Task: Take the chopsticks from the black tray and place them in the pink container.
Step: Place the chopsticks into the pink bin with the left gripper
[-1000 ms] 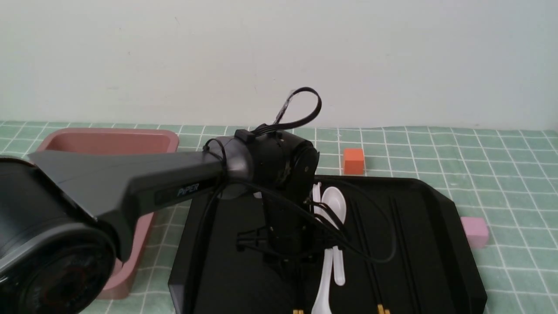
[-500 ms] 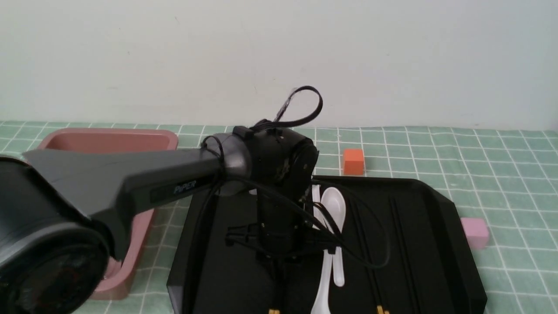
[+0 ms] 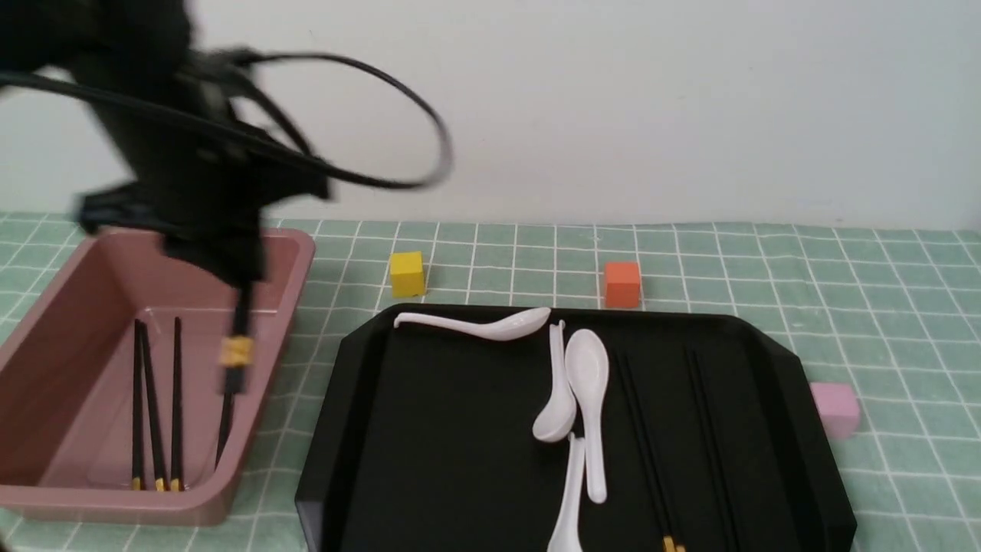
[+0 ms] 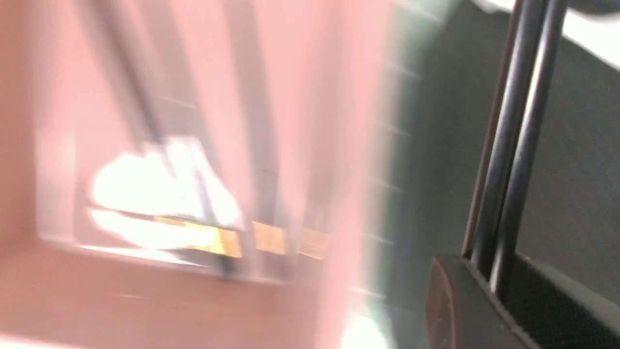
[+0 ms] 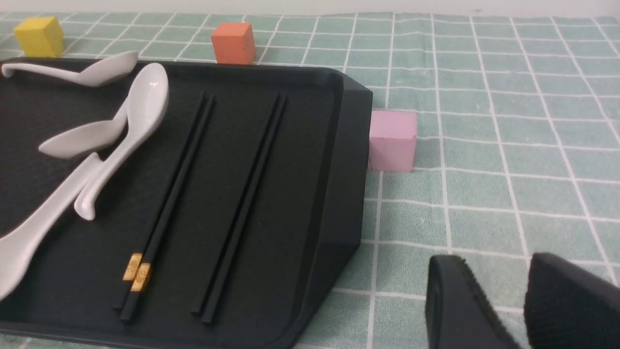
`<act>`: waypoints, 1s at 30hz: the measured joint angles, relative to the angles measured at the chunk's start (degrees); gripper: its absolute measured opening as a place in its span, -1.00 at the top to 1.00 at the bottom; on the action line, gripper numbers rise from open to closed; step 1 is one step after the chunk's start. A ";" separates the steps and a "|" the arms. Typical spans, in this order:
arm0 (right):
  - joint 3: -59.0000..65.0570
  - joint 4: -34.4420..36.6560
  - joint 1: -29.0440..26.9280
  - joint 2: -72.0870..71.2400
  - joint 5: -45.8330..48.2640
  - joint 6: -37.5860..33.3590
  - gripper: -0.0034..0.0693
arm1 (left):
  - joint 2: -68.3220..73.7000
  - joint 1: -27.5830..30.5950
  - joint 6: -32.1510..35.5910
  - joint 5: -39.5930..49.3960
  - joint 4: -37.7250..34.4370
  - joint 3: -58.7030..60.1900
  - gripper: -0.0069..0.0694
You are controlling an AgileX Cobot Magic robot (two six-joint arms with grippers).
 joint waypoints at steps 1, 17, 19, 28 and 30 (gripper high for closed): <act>0.00 0.00 0.00 0.00 0.00 0.00 0.25 | -0.71 2.41 0.98 0.07 0.48 0.82 0.54; 0.00 0.00 0.00 0.00 0.00 0.00 0.25 | 7.53 10.85 3.00 -13.94 6.17 15.29 0.15; 0.00 0.00 0.00 0.00 0.00 0.00 0.25 | 7.29 10.85 2.56 -12.62 6.22 15.29 0.08; 0.00 0.00 0.00 0.00 0.00 0.00 0.25 | -6.54 8.80 3.07 -8.38 4.48 20.50 0.85; 0.00 0.00 0.00 0.00 0.00 0.00 0.25 | -10.27 8.02 3.28 -8.97 3.02 22.80 0.85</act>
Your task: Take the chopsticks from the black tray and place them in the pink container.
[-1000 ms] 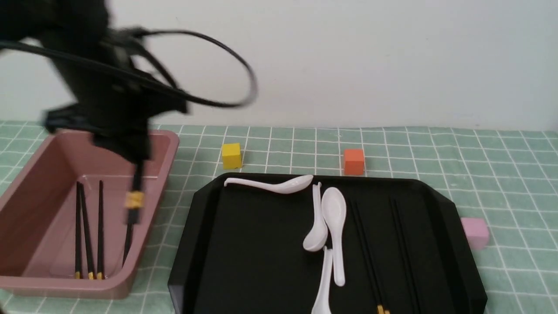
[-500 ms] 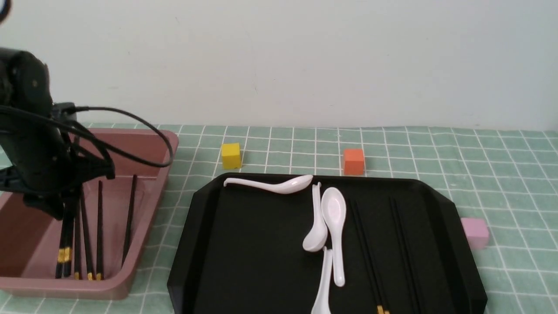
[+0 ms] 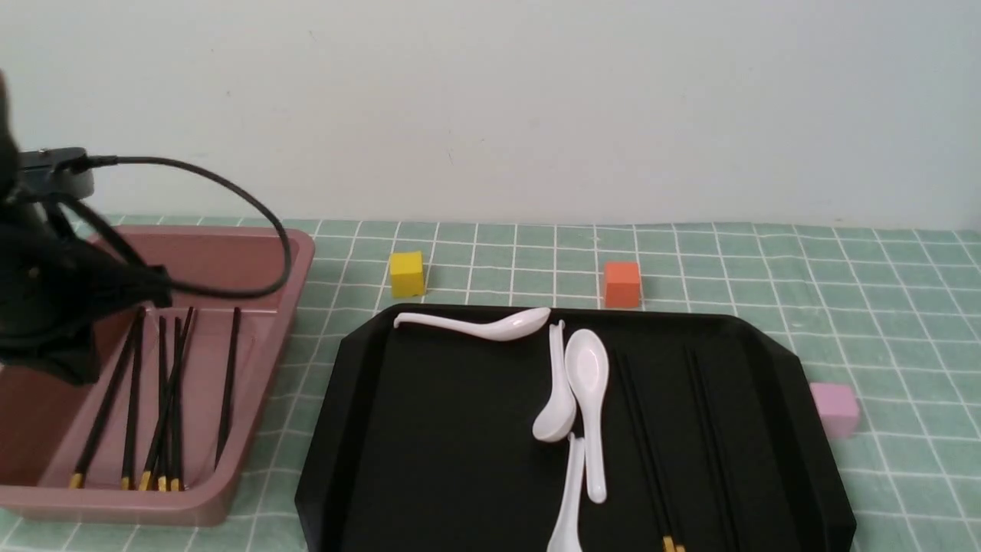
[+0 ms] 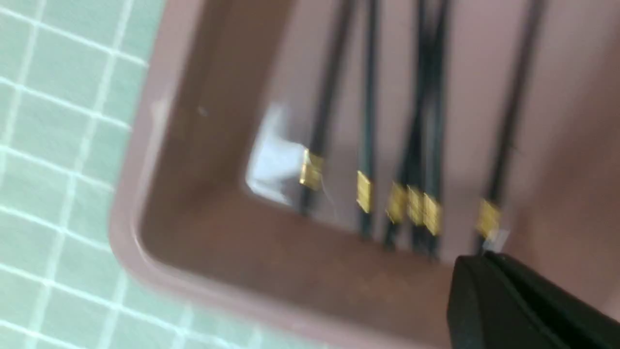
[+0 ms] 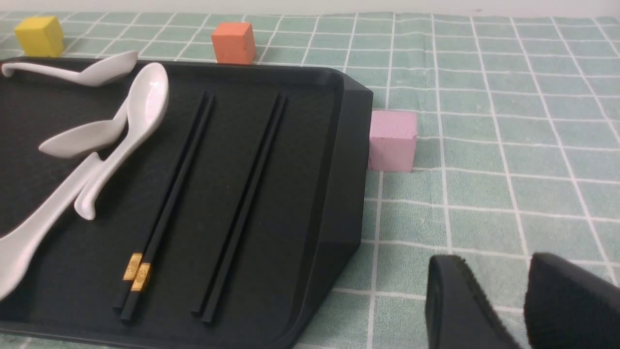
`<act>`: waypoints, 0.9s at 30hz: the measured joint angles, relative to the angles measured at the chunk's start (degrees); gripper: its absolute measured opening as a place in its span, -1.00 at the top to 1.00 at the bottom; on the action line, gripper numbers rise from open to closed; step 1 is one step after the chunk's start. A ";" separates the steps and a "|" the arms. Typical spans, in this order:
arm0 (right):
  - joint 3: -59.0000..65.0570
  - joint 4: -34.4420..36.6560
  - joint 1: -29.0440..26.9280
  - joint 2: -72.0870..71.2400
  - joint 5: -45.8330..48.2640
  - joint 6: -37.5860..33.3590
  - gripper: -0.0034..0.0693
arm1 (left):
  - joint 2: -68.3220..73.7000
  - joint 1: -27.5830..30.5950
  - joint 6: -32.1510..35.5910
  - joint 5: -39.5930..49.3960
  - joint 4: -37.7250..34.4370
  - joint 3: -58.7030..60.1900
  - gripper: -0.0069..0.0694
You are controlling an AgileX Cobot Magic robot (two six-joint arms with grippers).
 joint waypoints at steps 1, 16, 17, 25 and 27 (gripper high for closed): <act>0.00 0.05 0.00 0.00 0.00 0.00 0.25 | -6.14 -1.45 0.59 -2.17 -2.18 5.20 0.85; 0.00 0.05 0.00 0.00 0.00 0.00 0.25 | -53.65 -8.47 1.41 -38.50 -16.31 45.56 0.85; 0.00 0.05 0.00 0.00 0.00 0.00 0.25 | -55.69 -8.47 1.41 -39.67 -16.17 46.98 0.85; 0.00 0.05 0.00 0.00 0.00 0.00 0.25 | -60.75 -8.47 1.41 -39.93 -15.97 50.24 0.85; 0.00 0.05 0.00 0.00 0.00 0.00 0.25 | -60.82 -8.47 1.41 -39.93 -15.52 50.25 0.85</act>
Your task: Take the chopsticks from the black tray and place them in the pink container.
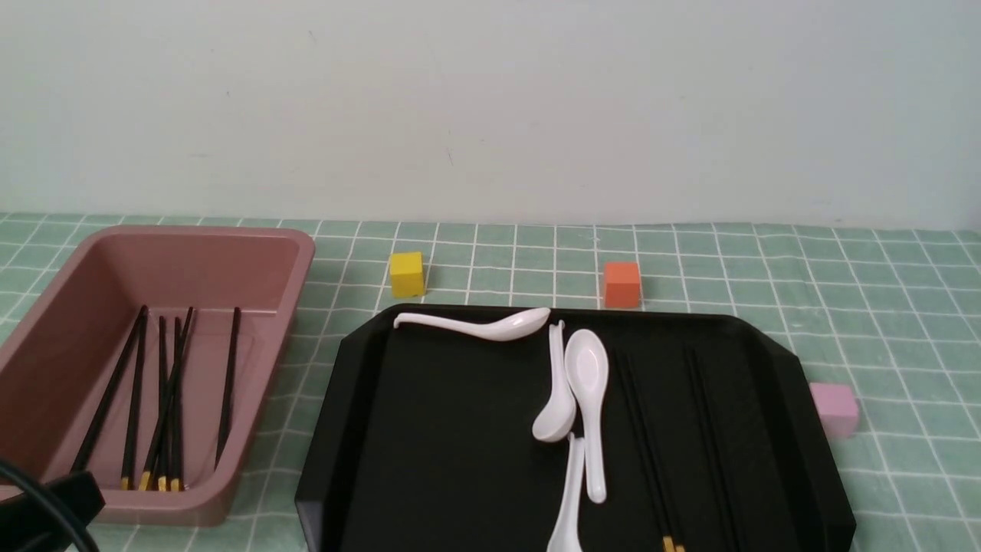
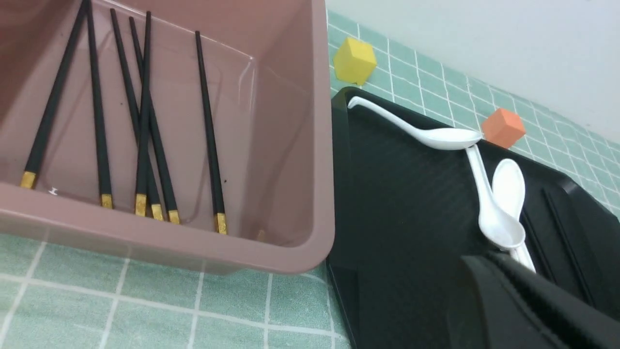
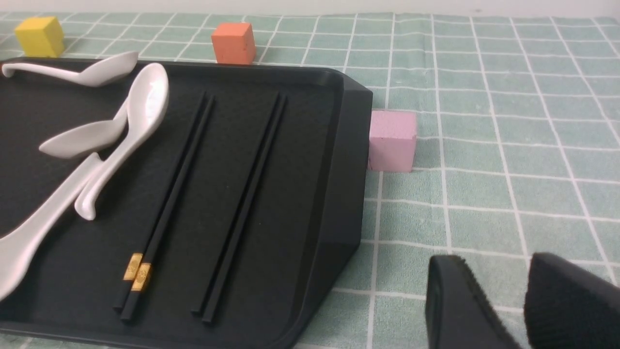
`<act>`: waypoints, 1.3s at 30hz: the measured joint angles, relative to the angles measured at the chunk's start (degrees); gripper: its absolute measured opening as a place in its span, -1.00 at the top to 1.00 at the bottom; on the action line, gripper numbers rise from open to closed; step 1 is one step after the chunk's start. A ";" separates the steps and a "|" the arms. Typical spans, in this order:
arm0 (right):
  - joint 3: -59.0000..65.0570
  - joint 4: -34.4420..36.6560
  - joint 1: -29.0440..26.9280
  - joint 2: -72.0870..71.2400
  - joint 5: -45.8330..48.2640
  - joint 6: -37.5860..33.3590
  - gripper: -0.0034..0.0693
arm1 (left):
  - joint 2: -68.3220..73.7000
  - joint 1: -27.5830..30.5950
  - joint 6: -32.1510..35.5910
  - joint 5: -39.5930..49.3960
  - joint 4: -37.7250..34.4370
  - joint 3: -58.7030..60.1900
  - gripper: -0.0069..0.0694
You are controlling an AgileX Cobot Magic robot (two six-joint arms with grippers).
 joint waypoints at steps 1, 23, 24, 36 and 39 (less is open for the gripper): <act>0.00 0.00 0.00 0.00 0.00 0.00 0.25 | 0.00 0.00 0.00 0.06 0.77 0.00 0.85; 0.00 0.00 0.00 0.00 0.00 0.00 0.25 | -23.32 8.37 2.59 1.87 9.37 18.43 0.84; 0.00 0.00 0.00 0.00 0.00 0.00 0.25 | -23.31 8.37 2.59 2.06 9.37 18.85 0.84; 0.00 -0.07 0.00 0.00 0.00 0.00 0.25 | -23.33 8.44 2.59 1.38 9.37 19.19 0.82; 0.00 -0.07 0.00 0.00 0.00 0.00 0.25 | -23.33 8.44 2.59 1.25 9.37 19.19 0.81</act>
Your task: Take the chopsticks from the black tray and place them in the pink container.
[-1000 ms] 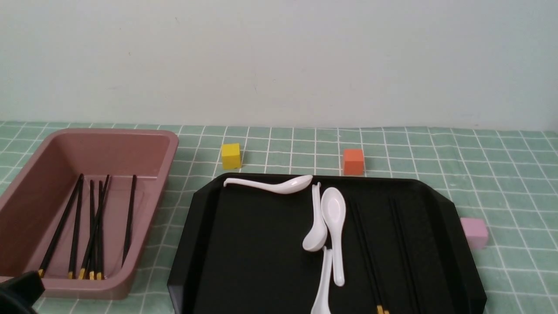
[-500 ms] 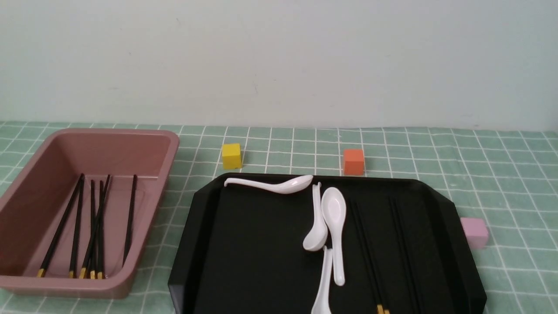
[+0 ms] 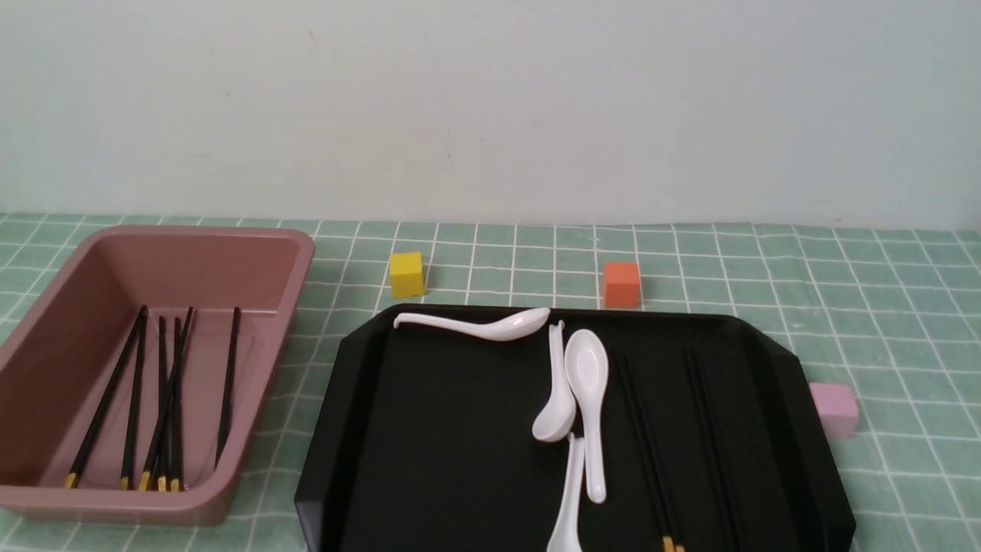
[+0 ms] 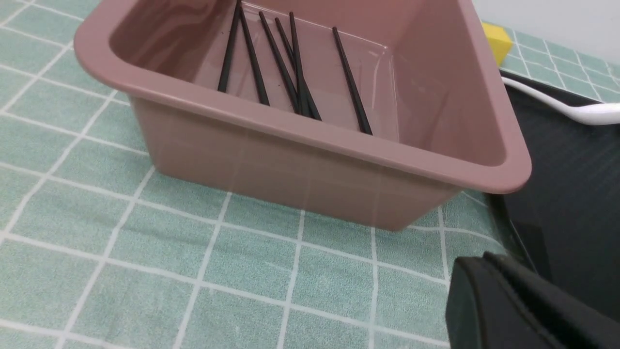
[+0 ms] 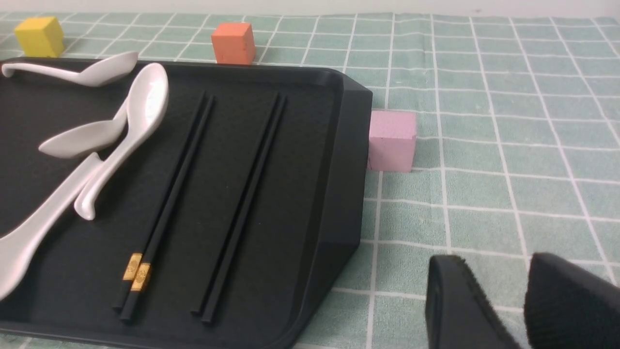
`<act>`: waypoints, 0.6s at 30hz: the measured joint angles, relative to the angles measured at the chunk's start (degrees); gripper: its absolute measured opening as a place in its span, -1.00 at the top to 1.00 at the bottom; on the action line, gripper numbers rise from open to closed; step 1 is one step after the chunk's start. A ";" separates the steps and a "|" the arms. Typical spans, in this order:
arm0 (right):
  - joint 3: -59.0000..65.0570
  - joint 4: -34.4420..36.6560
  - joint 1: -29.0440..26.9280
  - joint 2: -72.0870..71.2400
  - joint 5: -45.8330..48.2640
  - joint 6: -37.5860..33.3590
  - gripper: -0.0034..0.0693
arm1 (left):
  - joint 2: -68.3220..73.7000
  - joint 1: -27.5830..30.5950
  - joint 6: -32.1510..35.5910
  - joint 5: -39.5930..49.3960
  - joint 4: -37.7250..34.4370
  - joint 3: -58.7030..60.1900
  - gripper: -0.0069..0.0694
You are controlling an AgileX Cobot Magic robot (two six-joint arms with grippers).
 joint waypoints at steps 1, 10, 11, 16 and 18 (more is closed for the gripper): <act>0.00 0.00 0.00 0.00 0.00 0.00 0.25 | 0.00 0.00 0.00 0.00 0.00 0.00 0.81; 0.00 0.00 0.00 0.00 0.00 0.00 0.25 | 0.00 0.00 0.00 0.00 0.00 0.00 0.80; 0.00 0.00 0.00 0.00 0.00 0.00 0.25 | 0.00 0.00 0.00 0.00 0.00 0.00 0.80; 0.00 0.00 0.00 0.00 0.00 0.00 0.25 | 0.00 0.00 0.00 0.00 0.00 0.00 0.79; 0.00 0.00 0.00 0.00 0.00 0.00 0.25 | 0.00 0.00 0.00 0.00 0.00 0.00 0.78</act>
